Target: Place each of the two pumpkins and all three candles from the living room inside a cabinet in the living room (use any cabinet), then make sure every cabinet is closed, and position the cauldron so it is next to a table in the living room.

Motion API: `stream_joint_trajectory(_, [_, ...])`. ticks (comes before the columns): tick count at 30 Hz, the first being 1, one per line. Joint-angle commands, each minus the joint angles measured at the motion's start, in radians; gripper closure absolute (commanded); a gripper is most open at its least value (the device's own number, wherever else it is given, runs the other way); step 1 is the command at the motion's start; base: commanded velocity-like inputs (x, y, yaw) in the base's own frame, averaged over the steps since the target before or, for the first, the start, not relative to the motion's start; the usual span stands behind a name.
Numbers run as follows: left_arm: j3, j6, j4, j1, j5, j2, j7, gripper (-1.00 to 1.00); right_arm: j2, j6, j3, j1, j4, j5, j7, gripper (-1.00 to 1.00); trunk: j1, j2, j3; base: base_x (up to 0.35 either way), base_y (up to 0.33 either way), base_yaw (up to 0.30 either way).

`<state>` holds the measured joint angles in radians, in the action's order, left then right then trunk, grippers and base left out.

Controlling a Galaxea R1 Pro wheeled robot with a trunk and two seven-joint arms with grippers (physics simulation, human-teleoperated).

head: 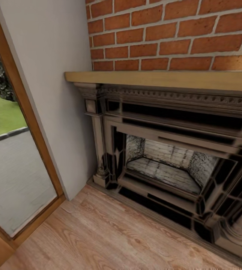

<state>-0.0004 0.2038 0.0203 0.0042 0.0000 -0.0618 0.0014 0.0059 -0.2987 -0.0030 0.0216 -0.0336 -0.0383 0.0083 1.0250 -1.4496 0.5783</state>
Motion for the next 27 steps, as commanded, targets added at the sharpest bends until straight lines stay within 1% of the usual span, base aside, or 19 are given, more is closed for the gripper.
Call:
stream_joint_trajectory(1, [0.000,0.002,0.001,0.000,0.000,-0.001,0.000,-1.00,0.000,-0.007,0.000,0.001,-0.003,-0.004,0.001,-1.00,0.000,0.000,0.002,0.000,0.000,-0.187])
stream_joint_trajectory(27, [-0.002,0.002,0.001,0.000,0.000,-0.001,0.000,-1.00,0.000,-0.013,0.000,0.001,-0.003,-0.004,0.001,-1.00,0.000,0.000,0.035,0.000,0.000,-0.187])
